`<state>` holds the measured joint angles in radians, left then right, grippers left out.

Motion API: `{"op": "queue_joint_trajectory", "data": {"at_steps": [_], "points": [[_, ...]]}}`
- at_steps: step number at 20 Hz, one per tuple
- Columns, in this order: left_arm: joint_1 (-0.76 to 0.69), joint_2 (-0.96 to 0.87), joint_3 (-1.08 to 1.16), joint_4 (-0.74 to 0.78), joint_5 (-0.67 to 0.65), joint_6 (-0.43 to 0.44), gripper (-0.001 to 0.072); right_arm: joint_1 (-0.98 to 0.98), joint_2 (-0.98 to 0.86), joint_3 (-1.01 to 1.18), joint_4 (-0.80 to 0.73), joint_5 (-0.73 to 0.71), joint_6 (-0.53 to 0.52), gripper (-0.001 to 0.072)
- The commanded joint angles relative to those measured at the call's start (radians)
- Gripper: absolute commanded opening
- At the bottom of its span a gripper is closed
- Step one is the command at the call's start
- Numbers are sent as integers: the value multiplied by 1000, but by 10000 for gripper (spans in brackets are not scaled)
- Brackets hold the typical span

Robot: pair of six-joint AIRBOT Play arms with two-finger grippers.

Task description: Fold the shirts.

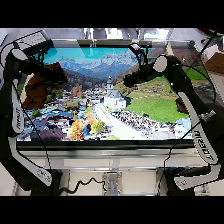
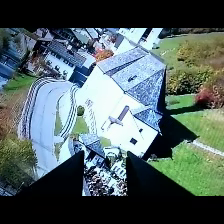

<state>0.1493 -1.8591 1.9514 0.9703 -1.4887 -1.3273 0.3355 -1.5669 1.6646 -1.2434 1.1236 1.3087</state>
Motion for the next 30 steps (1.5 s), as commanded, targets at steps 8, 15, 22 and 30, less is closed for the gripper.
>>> {"op": "queue_joint_trajectory", "data": {"at_steps": [8,15,22,30], "points": [[12,0,0,153,100,52,455,1,0,0,-20,-15,-9,328],[38,-40,0,475,369,50,603,1,-5,0,-67,-76,-27,328],[37,-193,0,469,557,-274,585,1,-66,0,-66,-103,-27,328],[21,-224,121,116,565,-28,18,1,-123,0,-66,-119,-60,305]]}}
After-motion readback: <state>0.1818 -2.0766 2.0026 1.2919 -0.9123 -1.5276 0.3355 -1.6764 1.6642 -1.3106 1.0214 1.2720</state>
